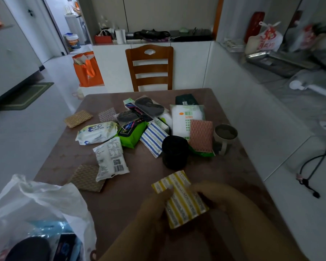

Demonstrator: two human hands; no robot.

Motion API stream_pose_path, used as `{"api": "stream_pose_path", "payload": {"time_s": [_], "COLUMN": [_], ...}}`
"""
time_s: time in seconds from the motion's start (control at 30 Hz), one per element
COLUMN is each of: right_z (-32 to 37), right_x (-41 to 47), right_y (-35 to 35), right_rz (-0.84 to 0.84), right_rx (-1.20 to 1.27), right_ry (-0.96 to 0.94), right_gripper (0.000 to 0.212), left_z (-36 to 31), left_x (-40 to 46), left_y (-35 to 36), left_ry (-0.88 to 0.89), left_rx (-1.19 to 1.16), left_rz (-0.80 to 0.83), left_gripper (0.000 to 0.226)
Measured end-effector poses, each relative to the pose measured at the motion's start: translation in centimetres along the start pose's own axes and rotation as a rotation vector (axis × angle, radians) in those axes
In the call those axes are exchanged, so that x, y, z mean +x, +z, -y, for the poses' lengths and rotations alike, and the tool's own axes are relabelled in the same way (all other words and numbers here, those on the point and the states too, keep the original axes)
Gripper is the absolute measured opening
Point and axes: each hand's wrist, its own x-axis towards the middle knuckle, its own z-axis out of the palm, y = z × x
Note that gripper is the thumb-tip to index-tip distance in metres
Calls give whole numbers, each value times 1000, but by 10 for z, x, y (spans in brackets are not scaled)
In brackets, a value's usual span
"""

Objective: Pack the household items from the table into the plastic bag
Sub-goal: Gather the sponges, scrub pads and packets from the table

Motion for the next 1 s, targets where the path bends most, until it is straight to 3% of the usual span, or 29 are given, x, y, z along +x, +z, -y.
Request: {"api": "stream_pose_path", "payload": {"time_s": [0.07,0.13,0.2,0.23,0.4,0.47,0.63,0.77,0.83,0.87,0.93,1.0], "right_z": [29,63,96,110,137,138,145,172,175,169,144,114], "right_x": [9,24,38,45,89,101,93,38,6,-9,-31,-37], "right_y": [-14,-34,-51,-58,-79,-80,-68,-52,-34,-19,18,49], "right_rz": [-310,-678,-893,-924,-739,-700,-791,-949,-979,-922,-645,-354], "right_rx": [-252,-422,-577,-682,-1139,-1218,-1169,-985,-896,-825,-750,-931], "right_ry": [-154,-386,-587,-615,-306,-199,-272,-535,-738,-865,-1091,-1180], "right_gripper": [37,33,30,31,87,99,48,29,23,18,9,7], "left_z": [-1,-1,-2,-4,-13,-16,-20,-20,-20,-21,-25,-32], "left_x": [4,8,11,13,20,24,27,25,21,17,9,4], "left_y": [-4,-11,-16,-17,-21,-22,-26,-31,-33,-33,-34,-41], "left_ry": [94,161,202,215,251,267,316,301,258,228,175,177], "left_rx": [-33,-71,-87,-91,-108,-114,-143,-129,-174,-249,-450,-627], "left_rz": [-64,-100,-110,-123,-155,-165,-258,-334,-339,-305,-161,-2], "left_gripper": [30,26,25,26,19,15,8,12,25,33,46,62]}}
